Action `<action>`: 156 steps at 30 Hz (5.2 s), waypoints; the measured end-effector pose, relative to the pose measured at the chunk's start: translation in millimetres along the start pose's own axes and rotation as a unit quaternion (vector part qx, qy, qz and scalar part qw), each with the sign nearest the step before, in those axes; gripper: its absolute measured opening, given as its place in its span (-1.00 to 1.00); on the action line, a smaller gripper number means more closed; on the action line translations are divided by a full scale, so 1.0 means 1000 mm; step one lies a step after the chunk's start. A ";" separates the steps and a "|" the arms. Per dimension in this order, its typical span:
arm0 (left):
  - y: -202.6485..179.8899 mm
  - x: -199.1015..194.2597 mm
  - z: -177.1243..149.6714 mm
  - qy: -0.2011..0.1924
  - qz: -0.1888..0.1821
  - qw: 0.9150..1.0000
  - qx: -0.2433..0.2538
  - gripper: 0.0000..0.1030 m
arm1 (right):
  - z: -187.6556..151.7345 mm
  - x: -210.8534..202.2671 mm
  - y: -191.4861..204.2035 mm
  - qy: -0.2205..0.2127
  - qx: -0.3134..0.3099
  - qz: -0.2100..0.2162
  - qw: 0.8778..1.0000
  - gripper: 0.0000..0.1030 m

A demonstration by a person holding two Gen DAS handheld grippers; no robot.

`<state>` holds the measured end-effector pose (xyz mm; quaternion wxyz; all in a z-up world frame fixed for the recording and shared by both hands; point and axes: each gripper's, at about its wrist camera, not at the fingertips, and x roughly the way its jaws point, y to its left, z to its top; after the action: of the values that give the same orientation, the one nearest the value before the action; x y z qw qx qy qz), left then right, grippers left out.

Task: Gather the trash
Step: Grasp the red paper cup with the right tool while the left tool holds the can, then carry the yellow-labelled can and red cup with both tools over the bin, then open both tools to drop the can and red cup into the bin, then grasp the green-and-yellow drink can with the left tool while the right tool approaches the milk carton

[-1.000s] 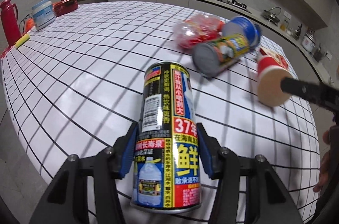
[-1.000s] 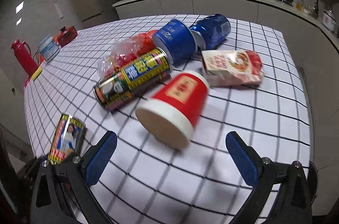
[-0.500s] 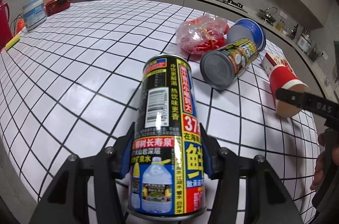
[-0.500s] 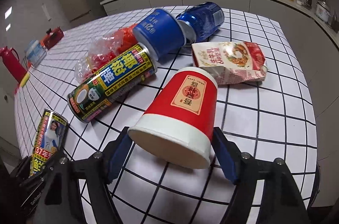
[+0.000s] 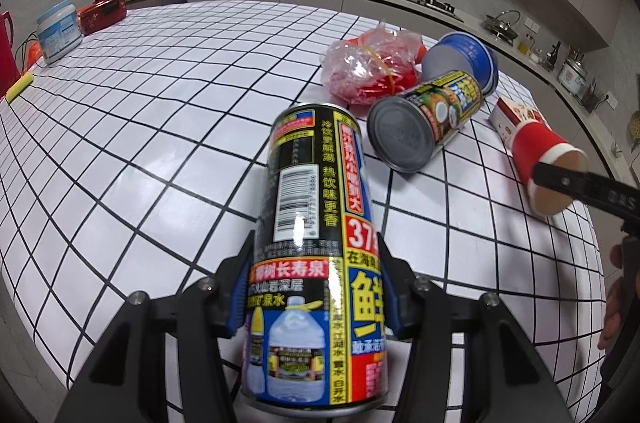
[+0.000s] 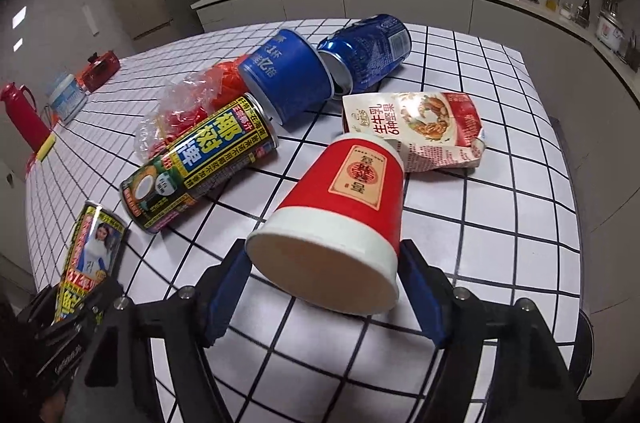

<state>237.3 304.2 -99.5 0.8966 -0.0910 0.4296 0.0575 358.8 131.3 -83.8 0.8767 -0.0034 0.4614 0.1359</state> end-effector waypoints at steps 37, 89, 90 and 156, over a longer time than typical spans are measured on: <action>-0.032 -0.020 -0.018 -0.004 -0.005 1.000 0.005 0.04 | -0.026 -0.031 -0.037 -0.003 -0.004 0.029 1.000 0.28; -0.364 -0.052 -0.105 0.020 -0.144 0.977 0.156 0.04 | -0.197 -0.149 -0.356 -0.004 0.105 -0.063 0.993 0.28; -0.370 -0.050 -0.109 0.024 -0.146 0.977 0.157 0.04 | -0.202 -0.146 -0.362 0.000 0.103 -0.063 0.993 0.28; -0.364 -0.105 -0.112 -0.041 0.016 0.995 0.085 1.00 | -0.162 -0.144 -0.376 -0.010 0.020 0.010 1.000 1.00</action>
<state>153.0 -77.3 -44.9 0.9170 -0.0051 0.3970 0.0386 241.8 -285.7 -105.2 0.8795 0.0199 0.4557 0.1356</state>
